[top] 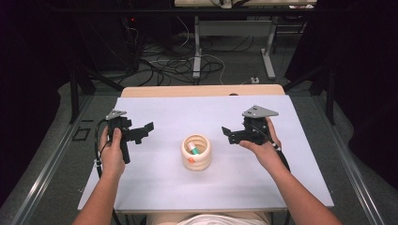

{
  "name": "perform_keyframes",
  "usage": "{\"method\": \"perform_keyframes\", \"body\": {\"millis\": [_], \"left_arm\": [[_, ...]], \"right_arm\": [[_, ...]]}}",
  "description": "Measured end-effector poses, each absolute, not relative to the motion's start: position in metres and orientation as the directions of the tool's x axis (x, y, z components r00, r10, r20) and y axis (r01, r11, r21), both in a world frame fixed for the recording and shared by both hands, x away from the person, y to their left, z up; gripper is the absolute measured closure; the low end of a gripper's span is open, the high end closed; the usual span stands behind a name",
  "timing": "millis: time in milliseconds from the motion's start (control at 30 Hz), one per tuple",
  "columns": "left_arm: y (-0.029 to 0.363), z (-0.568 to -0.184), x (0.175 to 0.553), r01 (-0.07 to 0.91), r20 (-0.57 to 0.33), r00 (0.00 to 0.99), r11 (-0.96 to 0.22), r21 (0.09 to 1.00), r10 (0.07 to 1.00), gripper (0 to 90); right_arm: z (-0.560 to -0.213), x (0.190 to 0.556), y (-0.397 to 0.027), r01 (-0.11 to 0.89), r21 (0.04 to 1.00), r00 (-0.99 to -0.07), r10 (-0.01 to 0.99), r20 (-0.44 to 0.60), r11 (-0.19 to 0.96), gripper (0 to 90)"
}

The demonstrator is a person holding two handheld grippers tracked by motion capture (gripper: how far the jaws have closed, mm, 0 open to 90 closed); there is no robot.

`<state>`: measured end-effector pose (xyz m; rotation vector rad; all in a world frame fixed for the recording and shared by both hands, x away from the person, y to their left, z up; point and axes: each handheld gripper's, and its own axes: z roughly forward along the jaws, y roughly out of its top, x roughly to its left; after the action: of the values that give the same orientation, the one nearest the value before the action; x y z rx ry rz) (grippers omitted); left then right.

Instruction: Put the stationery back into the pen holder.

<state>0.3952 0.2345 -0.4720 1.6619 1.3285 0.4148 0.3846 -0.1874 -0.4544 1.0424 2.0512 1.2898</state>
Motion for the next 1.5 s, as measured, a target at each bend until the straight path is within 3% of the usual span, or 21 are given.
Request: {"method": "perform_keyframes", "body": {"millis": [733, 1500], "left_arm": [[0.236, -0.472, 0.395, 0.576, -0.275, 0.353, 0.023, 0.817, 0.894, 0.6], [0.235, -0.475, 0.397, 0.579, -0.27, 0.353, 0.018, 0.815, 0.896, 0.6]], "right_arm": [[-0.477, 0.392, -0.258, 0.392, 0.907, -0.429, 0.903, 0.034, 0.152, 0.0], [-0.508, 0.395, -0.282, 0.44, 0.892, -0.325, 0.944, 0.054, 0.101, 0.0]]}}
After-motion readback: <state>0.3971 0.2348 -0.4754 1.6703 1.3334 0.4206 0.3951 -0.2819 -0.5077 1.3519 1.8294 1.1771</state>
